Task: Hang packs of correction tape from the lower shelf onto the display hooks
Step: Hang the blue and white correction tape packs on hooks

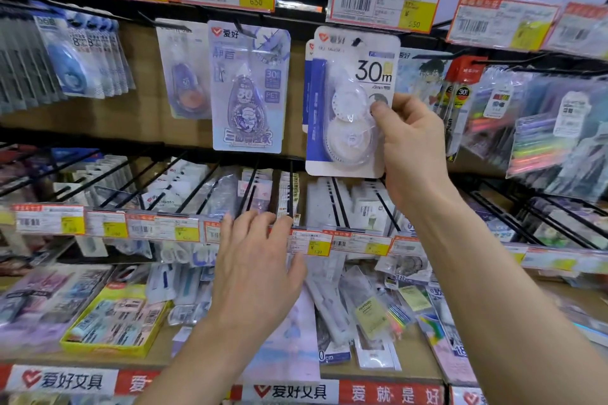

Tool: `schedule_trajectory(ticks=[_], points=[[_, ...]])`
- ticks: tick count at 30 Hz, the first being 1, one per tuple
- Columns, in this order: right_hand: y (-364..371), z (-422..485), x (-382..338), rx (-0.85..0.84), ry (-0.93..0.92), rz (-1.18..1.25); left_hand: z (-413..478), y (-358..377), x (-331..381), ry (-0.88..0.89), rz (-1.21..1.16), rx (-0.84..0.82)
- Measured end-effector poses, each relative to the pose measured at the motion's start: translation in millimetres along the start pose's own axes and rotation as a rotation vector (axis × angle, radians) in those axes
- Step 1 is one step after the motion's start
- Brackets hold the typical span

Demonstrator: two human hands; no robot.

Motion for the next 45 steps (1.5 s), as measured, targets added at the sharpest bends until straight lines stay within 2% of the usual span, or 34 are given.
schedule_trajectory(ticks=[9,16,21,35,42,45], points=[[1.6,23.8,18.8,0.053,0.017,-0.116,-0.1,2.6,1.1,-0.013,0.018,-0.021],[4.5,68.4,39.9,0.16,0.081,-0.345,-2.6,3.4,1.8,-0.008,0.039,-0.052],[10.7,89.9,49.9,0.172,0.119,-0.456,-2.7,2.9,1.9,0.006,0.041,-0.063],[6.0,75.4,67.5,0.082,0.245,-0.539,-1.9,2.5,1.0,0.021,0.059,-0.069],[-6.9,35.7,85.7,-0.082,0.337,-0.702,0.2,-1.7,3.6,0.016,0.089,-0.129],[-26.8,24.5,86.2,-0.079,0.349,-0.741,2.0,-4.1,4.7,0.017,0.084,-0.139]])
Point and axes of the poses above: each hand's wrist, its own z-axis towards the middle knuckle, its own y-axis out of the palm, x = y × z, the point moved 7 cm from there along z, towards the middle knuckle, and after that the axes turned 9 degrees about -x, right-handed, at the moved point
